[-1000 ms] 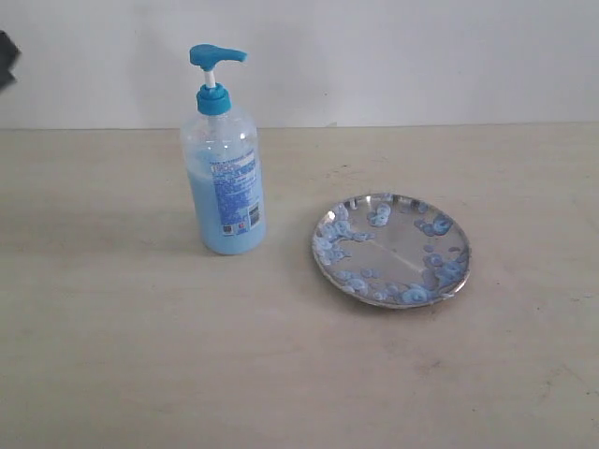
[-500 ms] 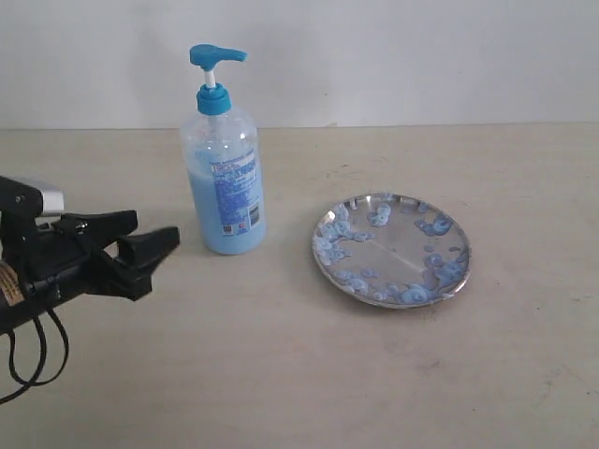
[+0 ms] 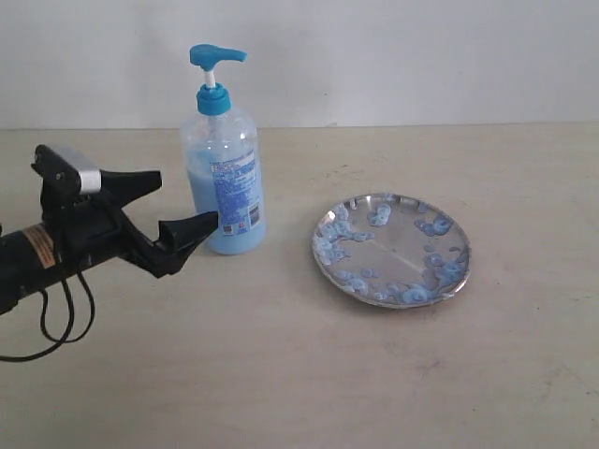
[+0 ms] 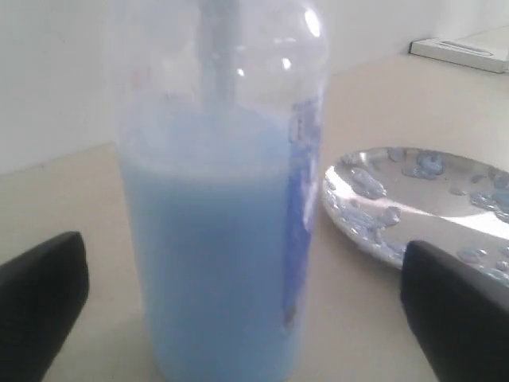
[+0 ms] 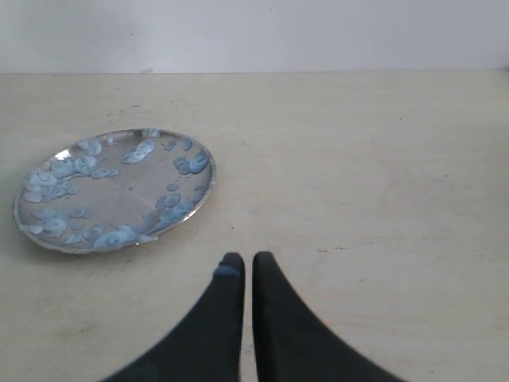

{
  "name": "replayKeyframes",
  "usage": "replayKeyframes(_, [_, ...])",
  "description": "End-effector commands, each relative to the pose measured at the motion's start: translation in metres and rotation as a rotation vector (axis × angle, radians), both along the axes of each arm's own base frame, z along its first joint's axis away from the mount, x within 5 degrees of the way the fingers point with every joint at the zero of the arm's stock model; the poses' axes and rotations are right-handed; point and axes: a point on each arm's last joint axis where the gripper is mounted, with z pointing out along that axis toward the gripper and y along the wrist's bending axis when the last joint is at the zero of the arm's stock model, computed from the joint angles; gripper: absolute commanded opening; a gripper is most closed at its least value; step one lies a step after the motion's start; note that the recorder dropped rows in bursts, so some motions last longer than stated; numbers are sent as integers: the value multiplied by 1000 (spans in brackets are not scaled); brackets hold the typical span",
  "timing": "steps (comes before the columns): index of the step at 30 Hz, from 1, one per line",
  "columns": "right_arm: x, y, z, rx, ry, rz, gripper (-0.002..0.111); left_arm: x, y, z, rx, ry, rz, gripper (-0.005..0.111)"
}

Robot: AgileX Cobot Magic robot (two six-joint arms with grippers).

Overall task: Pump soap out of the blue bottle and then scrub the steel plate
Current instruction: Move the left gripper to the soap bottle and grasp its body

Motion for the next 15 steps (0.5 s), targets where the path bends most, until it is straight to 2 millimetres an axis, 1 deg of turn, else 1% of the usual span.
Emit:
replayKeyframes(1, [0, 0, 1, -3, -6, 3, 0, 25, -5, 1, 13, -89, -18, 108])
replayKeyframes(7, [0, 0, 1, -3, -6, 3, 0, 50, -10, -1, -2, -128, -45, 108])
replayKeyframes(10, [0, 0, 1, -3, -6, 3, 0, 57, -16, -2, -26, -116, -92, 108])
replayKeyframes(15, [0, 0, 1, -3, -6, 3, 0, 65, -33, -6, -31, -135, -134, 108])
